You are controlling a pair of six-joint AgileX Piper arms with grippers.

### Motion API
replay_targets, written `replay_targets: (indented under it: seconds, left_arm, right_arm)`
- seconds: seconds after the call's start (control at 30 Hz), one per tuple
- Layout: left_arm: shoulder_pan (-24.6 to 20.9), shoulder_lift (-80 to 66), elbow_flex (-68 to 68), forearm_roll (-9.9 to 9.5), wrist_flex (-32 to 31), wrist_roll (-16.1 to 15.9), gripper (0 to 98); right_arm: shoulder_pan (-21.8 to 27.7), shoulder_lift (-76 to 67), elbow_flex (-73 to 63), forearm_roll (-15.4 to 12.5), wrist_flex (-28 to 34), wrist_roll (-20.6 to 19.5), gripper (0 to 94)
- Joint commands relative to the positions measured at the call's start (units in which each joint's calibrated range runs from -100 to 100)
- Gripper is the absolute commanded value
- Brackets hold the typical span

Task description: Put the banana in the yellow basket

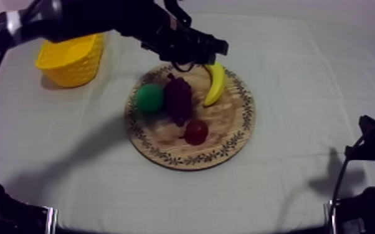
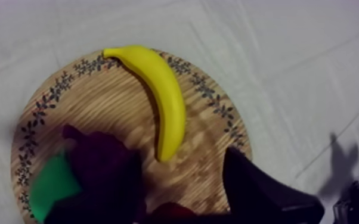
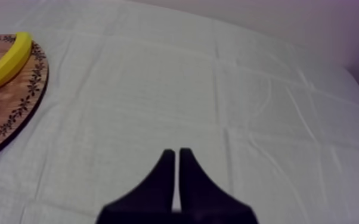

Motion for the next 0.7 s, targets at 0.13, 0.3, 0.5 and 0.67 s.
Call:
replay_targets:
  seconds: [0.13, 0.3, 0.5, 0.67]
  left_arm:
    - [-0.36, 10.51, -12.83, 1.01, 7.50, -0.43, 52.8]
    - [-0.50, 17.15, -22.00, 1.12, 13.60, -0.45, 52.8]
    - [-0.63, 25.10, -34.35, 1.20, 21.96, -0.22, 52.5]
    - [-0.69, 30.49, -41.44, 1.13, 27.43, -0.06, 52.4]
  right_arm:
    - [-0.02, -0.02, -0.03, -0.01, -0.02, 0.01, 0.4]
    - [-0.02, -0.02, -0.03, -0.01, -0.02, 0.01, 0.4]
    - [-0.02, -0.02, -0.03, -0.01, -0.02, 0.01, 0.4]
    - [-0.02, -0.02, -0.03, -0.01, -0.02, 0.01, 0.4]
